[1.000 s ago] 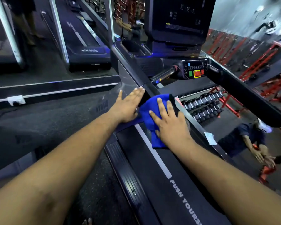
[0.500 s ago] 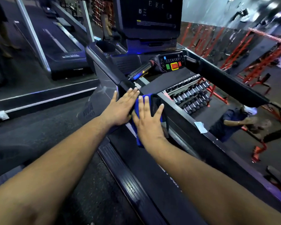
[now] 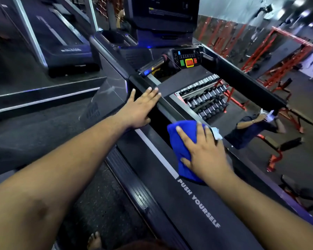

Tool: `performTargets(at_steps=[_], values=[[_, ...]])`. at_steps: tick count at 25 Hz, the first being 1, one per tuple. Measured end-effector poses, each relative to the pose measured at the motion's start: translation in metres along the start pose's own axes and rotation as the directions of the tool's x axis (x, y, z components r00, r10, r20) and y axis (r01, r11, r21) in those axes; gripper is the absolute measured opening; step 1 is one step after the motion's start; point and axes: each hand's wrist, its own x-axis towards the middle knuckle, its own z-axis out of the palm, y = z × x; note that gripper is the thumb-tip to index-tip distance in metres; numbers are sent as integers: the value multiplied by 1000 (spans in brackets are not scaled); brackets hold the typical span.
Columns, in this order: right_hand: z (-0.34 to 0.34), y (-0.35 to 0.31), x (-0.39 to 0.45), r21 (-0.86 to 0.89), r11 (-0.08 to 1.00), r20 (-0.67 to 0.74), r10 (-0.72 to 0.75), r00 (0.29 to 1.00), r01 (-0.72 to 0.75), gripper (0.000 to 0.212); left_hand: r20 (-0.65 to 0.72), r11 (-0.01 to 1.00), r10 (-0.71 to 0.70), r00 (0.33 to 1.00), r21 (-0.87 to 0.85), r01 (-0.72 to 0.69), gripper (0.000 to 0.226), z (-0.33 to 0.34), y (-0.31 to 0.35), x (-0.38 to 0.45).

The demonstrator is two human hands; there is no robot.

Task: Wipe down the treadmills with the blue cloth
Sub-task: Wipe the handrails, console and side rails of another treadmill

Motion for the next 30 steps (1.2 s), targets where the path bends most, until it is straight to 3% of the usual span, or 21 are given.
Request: performTargets(at_steps=[5, 9, 12, 15, 23, 30], values=[[-14, -30, 50, 68, 996, 17, 54, 998, -55, 103, -24, 999, 36, 999, -15, -36, 101, 1, 33, 4], [-5, 16, -29, 45, 999, -12, 4, 1000, -3, 98, -55, 982, 190, 980, 11, -189, 103, 22, 68, -19], [5, 44, -87, 25, 999, -36, 35, 999, -34, 99, -52, 978, 207, 977, 19, -207, 101, 26, 77, -25], [9, 43, -81, -10, 999, -37, 47, 998, -48, 95, -53, 979, 205, 977, 11, -205, 99, 23, 73, -26], [2, -31, 43, -43, 999, -109, 28, 994, -33, 90, -60, 1000, -6, 998, -7, 5, 105, 11, 13, -12], [-21, -86, 174, 75, 997, -80, -31, 996, 37, 88, -61, 979, -200, 978, 26, 202, 102, -6, -68, 8]])
